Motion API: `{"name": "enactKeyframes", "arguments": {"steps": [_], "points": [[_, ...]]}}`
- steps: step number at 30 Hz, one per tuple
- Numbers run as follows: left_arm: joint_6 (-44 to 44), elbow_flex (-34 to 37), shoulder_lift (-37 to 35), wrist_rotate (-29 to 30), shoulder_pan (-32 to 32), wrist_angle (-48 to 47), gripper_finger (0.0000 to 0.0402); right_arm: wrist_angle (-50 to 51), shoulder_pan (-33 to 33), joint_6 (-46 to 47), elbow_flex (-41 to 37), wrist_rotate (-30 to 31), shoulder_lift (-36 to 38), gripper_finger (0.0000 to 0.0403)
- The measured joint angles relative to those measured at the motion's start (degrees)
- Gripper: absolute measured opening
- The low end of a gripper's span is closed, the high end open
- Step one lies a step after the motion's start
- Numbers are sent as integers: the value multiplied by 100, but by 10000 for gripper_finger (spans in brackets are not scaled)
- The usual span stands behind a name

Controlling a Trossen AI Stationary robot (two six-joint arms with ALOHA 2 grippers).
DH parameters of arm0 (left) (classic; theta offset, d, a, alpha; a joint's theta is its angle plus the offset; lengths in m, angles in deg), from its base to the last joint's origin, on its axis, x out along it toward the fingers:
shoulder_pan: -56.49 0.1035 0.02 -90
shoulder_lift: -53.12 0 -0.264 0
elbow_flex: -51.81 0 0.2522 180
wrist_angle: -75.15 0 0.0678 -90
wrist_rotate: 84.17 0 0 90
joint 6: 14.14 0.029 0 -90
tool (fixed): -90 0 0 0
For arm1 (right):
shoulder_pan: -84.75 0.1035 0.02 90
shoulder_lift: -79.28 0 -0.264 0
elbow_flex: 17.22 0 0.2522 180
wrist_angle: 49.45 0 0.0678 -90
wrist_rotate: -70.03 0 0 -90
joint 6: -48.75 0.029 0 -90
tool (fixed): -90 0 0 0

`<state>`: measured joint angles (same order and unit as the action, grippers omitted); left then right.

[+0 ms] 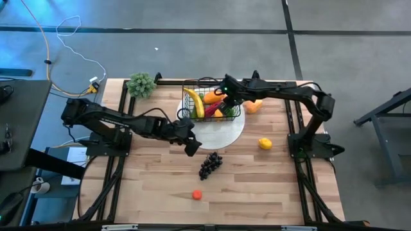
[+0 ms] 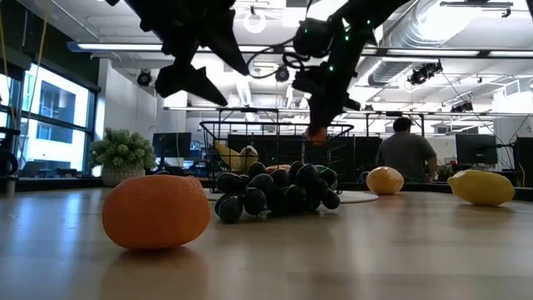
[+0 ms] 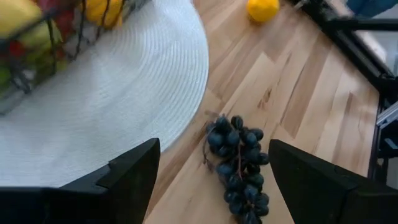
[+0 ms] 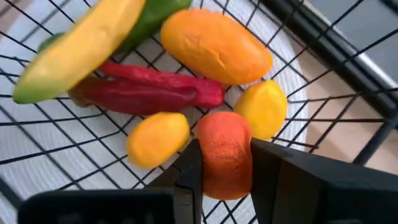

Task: Build produce basket
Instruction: Put the right orange into the black wire basket, then put the black grapes into the black wire basket

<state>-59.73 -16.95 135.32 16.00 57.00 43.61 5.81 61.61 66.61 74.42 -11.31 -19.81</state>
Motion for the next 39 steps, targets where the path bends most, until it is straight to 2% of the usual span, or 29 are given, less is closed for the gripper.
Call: {"name": "enactKeyframes", "arguments": {"steps": [6, 15, 19, 31, 36, 39], "points": [[-243, 4, 444, -310, -5, 256, 291, 105, -174, -151, 0, -234, -127, 87], [-386, 9, 1143, -548, -20, 1082, 291, 116, -300, -294, 0, -295, -131, 176], [-546, 2, 1408, -573, -20, 1481, 291, 185, -364, -293, 0, -320, -114, 204], [-809, 5, 2070, -1136, -148, 2196, 291, 340, -389, -28, 13, -324, 181, 211], [-826, 10, 2153, -1010, -355, 2186, 291, 368, -389, 57, 13, -325, 304, 211], [-726, -3, 2221, -744, -464, 2230, 291, 373, -388, 198, 15, -325, 326, 211]]}}
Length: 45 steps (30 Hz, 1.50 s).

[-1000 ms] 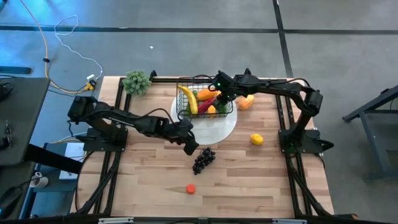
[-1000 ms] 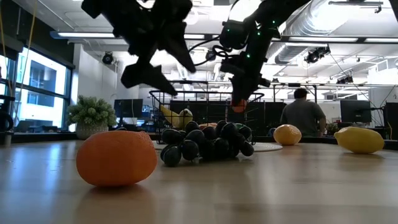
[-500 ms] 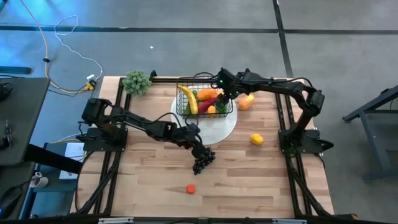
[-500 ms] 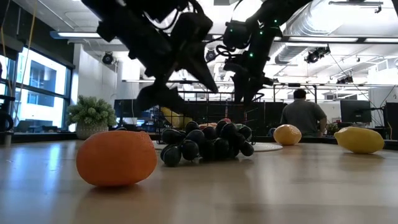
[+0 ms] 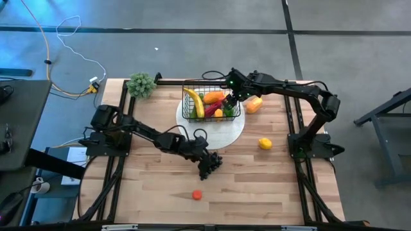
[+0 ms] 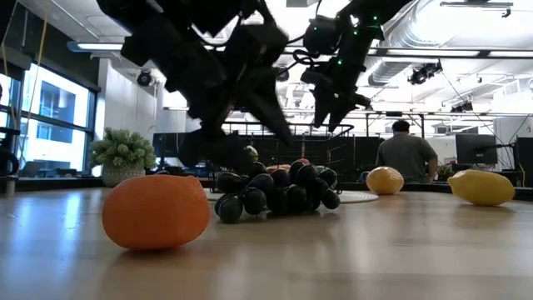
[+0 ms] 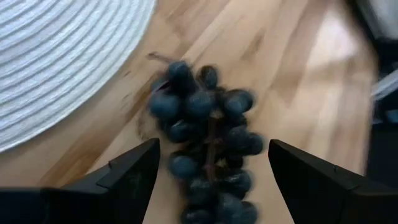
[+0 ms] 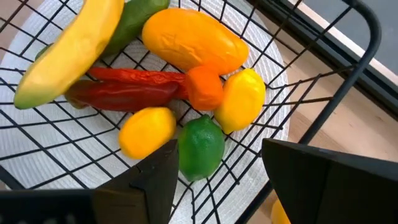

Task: Build produce basket
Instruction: Put the black grapes into the black wire basket

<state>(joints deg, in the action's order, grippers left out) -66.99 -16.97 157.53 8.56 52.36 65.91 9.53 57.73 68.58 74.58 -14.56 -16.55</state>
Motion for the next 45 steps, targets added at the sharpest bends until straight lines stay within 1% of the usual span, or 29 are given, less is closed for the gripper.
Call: {"name": "enactKeyframes", "arguments": {"steps": [4, 6, 14, 17, 20, 22, 25, 32, 36, 38, 45], "points": [[186, -6, 88, 186, -124, 11, 291, 32, 6, 139, 0, 0, 0, 211], [200, 13, 148, 176, -162, -105, 291, 36, 6, 243, 0, 0, 0, 211], [300, -7, 489, 118, -314, 41, 291, 87, 41, 497, 0, 0, 0, 211], [329, -22, 624, 286, -353, -4, 290, 89, 73, 589, 0, 0, 0, 211], [364, -35, 629, 526, -366, -189, 278, 91, 151, 694, 0, 0, 0, 211], [509, -28, 608, 639, -368, -236, 261, 91, 216, 720, 0, -2, 0, 211], [805, -8, 592, 700, -354, -203, 218, 111, 327, 852, 0, -2, 0, 211], [1560, 6, 603, 719, -338, -194, 84, 358, 548, 1193, 0, -2, -2, 204], [1802, 6, 607, 657, -330, -182, 23, 544, 689, 1477, 0, -2, 27, 196], [1872, 6, 599, 534, -300, -171, 11, 574, 760, 1640, 0, -2, 108, 189], [2001, 29, 353, -6, -51, -228, 15, 642, 924, 2113, 0, 140, 612, 166]]}}
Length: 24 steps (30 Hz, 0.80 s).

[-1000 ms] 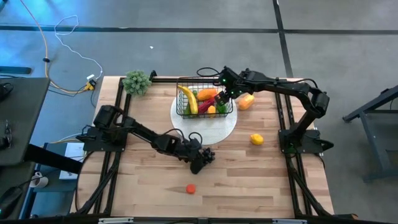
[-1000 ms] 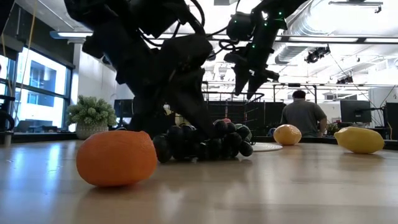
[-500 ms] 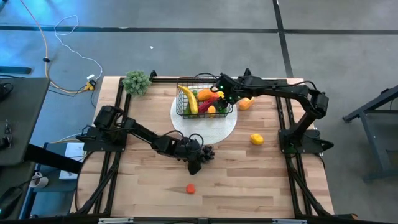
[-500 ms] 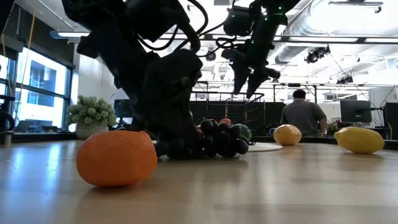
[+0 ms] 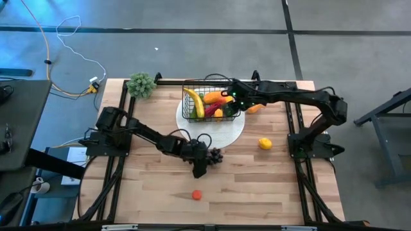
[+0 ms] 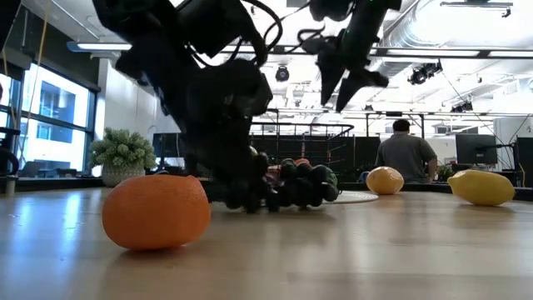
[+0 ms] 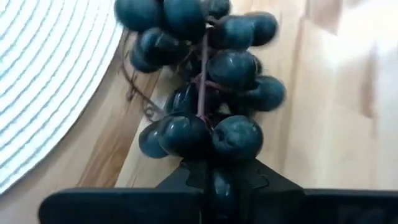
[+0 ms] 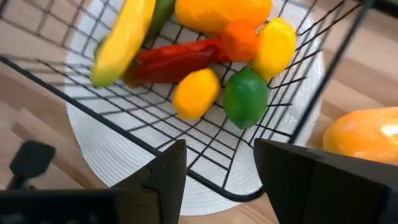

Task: Build produce basket
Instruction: Put the black grapes into the black wire basket

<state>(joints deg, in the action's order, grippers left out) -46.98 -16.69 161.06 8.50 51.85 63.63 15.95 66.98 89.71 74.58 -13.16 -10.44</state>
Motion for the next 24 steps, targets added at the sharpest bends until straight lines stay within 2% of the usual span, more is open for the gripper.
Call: {"name": "enactKeyframes", "arguments": {"steps": [6, 24], "points": [[11, -7, -344, -464, 291, 37, 9, 76, 65, 273, 0, 87, 363, 160], [76, -16, -1488, -658, 999, 639, 7, 224, 192, 413, 2, 201, 959, 161]]}}
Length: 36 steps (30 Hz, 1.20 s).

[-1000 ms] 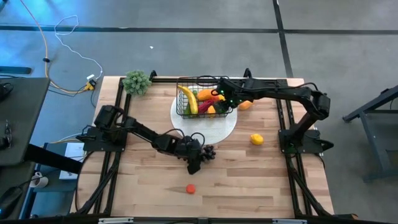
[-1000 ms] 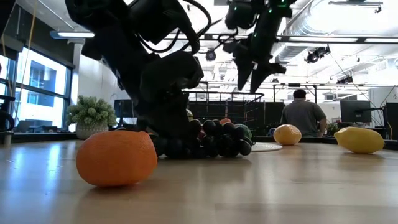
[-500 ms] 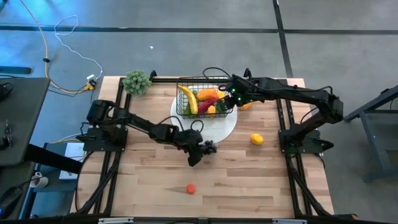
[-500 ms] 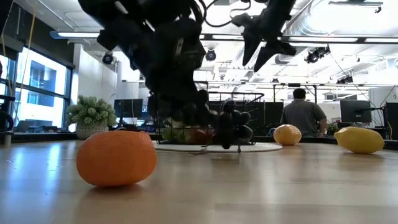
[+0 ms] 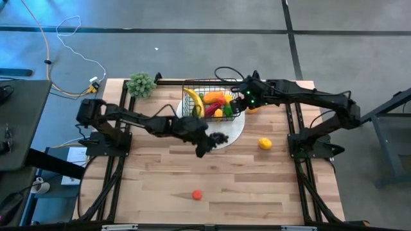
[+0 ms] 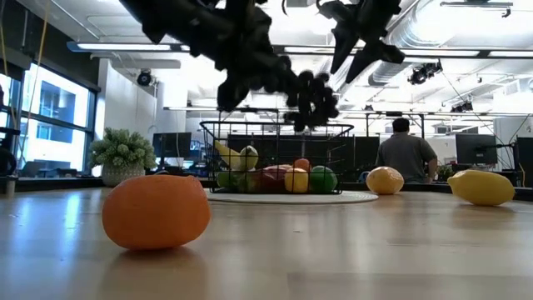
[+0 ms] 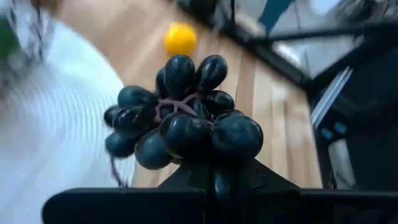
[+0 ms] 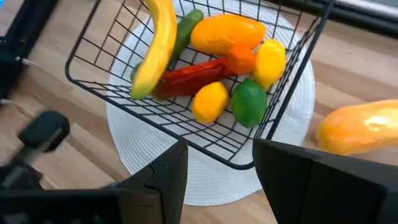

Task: Build produce basket
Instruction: Put the black grapes into the black wire basket

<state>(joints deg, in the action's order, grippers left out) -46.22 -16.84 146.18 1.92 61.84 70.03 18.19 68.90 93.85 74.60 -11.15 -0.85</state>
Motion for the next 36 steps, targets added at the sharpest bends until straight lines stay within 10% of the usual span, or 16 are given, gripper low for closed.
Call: {"name": "enactKeyframes", "arguments": {"steps": [16, 36], "points": [[870, -2, -833, 852, 1501, 511, 7, 30, -357, -642, 0, 7, 292, 161], [-65, -8, 362, 2180, 2201, 386, 17, 43, -640, -1157, 0, -222, 292, 161]]}}
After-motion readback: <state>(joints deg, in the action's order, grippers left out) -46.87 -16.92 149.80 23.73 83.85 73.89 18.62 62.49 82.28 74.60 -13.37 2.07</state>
